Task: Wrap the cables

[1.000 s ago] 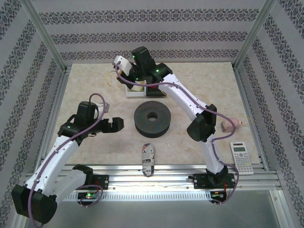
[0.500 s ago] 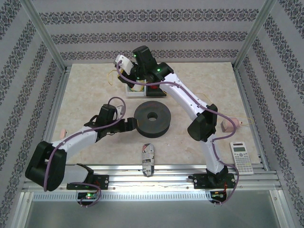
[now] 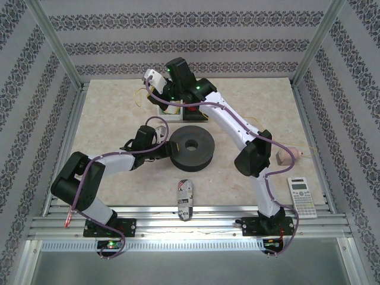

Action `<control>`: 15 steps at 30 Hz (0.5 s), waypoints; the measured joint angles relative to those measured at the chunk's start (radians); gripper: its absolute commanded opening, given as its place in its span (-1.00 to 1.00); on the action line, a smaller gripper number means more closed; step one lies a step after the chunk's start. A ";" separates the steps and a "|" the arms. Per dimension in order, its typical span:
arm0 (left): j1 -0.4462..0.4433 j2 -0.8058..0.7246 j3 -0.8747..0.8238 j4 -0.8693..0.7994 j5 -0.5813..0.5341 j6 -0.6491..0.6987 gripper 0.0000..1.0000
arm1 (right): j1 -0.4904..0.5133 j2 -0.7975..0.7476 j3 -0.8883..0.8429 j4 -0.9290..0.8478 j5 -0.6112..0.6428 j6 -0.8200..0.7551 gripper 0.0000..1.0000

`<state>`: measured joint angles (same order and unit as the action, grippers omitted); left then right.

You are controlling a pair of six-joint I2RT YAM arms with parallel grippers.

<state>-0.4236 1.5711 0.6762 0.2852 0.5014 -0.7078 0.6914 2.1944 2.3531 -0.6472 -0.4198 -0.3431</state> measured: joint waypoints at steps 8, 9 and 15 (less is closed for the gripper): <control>-0.011 -0.230 0.128 -0.229 -0.078 0.060 -1.00 | 0.000 0.000 -0.015 0.003 0.000 0.003 -1.00; -0.011 -0.259 0.155 -0.298 -0.124 0.085 -1.00 | 0.000 -0.001 -0.020 0.005 0.000 0.004 -1.00; -0.008 -0.315 0.371 -0.807 -0.429 0.246 -1.00 | -0.002 -0.004 -0.040 0.014 0.000 0.023 -1.00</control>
<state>-0.4320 1.2556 1.0473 -0.5220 0.0723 -0.4618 0.6891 2.1906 2.3135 -0.6331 -0.4202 -0.3206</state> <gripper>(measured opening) 0.054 0.066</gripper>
